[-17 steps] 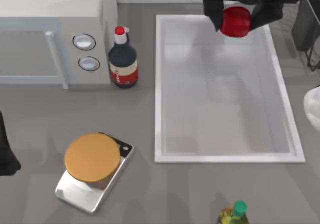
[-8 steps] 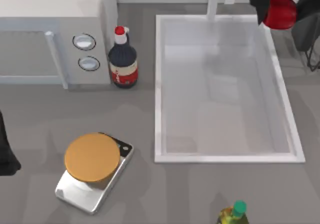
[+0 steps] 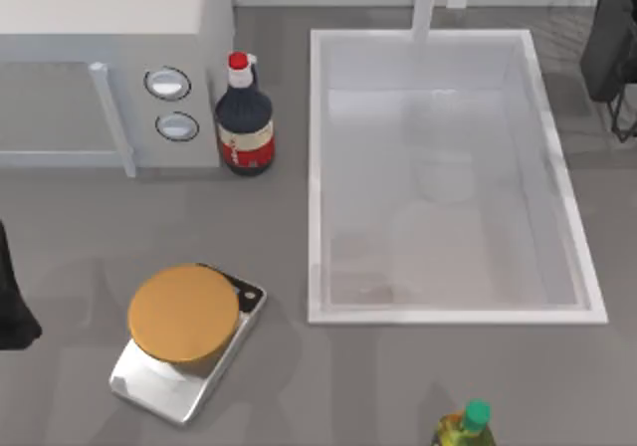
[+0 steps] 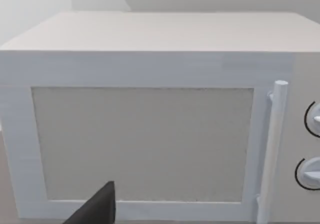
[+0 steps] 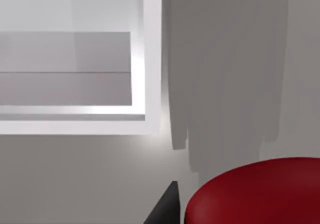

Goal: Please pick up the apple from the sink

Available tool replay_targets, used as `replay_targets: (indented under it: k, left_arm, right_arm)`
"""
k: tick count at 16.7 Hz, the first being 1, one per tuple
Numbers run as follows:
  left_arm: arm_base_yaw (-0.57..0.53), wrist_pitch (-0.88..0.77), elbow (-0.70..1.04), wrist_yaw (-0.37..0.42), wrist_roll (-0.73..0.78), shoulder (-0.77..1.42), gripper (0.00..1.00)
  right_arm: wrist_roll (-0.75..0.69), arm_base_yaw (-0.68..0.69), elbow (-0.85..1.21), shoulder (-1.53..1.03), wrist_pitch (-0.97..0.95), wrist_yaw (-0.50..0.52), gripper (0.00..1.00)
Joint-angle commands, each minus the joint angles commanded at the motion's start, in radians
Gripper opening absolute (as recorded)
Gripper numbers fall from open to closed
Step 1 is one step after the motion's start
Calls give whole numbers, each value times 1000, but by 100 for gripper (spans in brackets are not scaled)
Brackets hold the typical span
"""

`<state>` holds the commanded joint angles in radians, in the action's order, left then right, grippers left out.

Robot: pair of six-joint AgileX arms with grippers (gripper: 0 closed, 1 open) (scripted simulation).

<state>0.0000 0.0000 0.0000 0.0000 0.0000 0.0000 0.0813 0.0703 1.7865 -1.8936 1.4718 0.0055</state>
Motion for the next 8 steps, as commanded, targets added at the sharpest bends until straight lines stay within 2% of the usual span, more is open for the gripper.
replay_targets:
  k: [4, 8]
  left_arm:
    - [0, 0, 0, 0, 0, 0, 100]
    - [0, 0, 0, 0, 0, 0, 100]
  right_arm:
    - [-82, -82, -270, 179, -82, -4, 0]
    - [-118, -118, -371, 259, -119, -5, 0]
